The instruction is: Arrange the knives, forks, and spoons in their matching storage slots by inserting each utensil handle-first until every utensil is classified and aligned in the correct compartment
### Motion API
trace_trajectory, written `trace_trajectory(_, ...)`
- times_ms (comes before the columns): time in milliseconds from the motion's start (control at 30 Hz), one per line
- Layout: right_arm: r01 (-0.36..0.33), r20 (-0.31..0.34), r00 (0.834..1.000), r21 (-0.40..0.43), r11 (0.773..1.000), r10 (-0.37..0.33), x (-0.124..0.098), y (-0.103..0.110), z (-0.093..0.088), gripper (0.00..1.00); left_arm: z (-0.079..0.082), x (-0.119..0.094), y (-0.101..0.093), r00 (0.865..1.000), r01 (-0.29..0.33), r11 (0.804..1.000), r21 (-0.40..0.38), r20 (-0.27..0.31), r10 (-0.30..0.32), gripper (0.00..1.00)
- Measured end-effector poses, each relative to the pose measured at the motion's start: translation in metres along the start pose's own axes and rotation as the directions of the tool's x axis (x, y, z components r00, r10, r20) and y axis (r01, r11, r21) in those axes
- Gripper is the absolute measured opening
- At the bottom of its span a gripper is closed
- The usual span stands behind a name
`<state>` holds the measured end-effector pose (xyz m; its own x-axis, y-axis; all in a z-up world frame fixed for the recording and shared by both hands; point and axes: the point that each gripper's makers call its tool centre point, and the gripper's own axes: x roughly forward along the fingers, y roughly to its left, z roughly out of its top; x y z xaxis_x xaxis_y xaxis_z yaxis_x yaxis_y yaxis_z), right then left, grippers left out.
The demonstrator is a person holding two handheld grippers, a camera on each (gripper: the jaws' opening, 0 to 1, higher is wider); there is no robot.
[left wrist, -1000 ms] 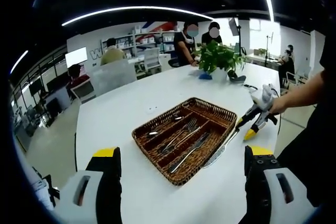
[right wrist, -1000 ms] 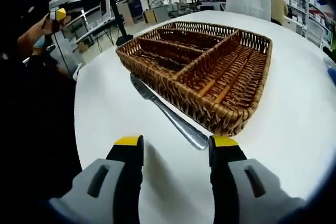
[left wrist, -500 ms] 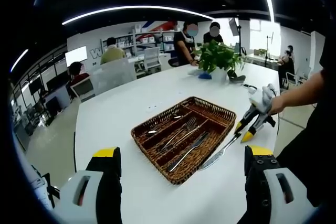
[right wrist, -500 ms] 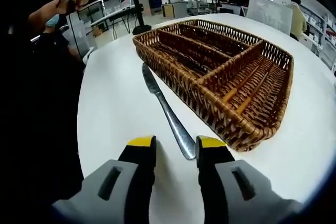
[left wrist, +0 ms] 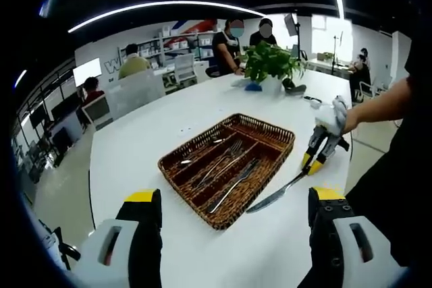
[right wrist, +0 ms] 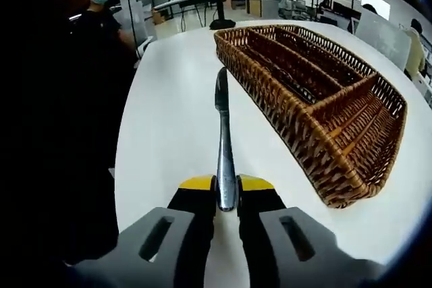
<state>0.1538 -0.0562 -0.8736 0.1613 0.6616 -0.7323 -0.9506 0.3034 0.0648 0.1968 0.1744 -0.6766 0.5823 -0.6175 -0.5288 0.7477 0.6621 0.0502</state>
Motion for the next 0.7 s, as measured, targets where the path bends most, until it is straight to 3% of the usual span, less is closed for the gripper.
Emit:
trace_trajectory(100,-0.063,-0.013,0.998,-0.022,0.998,0.062,-0.001,0.012,-0.003,0.1,-0.001,0.002,-0.002,1.0,0.016,1.0,0.004,-0.008,-0.016,0.91)
trace_trajectory(233,-0.082,-0.012,0.997,-0.056,0.995,0.081,-0.001,0.017,-0.001,0.1,-0.008,0.009,-0.006,0.999,0.04,0.999,0.021,-0.031,-0.04,0.9)
trace_trajectory(300,-0.086,-0.015,0.996,-0.061,0.994,0.085,-0.001,0.017,-0.001,0.1,-0.021,0.014,-0.011,0.994,0.073,0.993,0.089,-0.091,-0.065,0.88)
trace_trajectory(333,-0.095,-0.02,0.995,-0.08,0.992,0.094,0.0,0.018,-0.001,0.1,-0.03,0.018,-0.014,0.988,0.089,0.983,0.161,-0.138,-0.067,0.88)
trace_trajectory(400,-0.129,-0.046,0.991,-0.139,0.982,0.123,-0.001,0.024,-0.002,0.1,-0.04,0.025,-0.02,0.978,0.125,0.974,0.19,-0.19,-0.088,0.87)
trace_trajectory(500,-0.138,-0.055,0.99,-0.174,0.975,0.13,0.001,0.025,-0.001,0.1,-0.045,0.035,-0.031,0.964,0.195,0.956,0.219,-0.222,-0.146,0.86)
trace_trajectory(700,-0.138,-0.07,0.989,-0.179,0.974,0.128,0.001,0.026,-0.002,0.11,-0.056,0.059,-0.047,0.941,0.273,0.916,0.293,-0.281,-0.19,0.79)
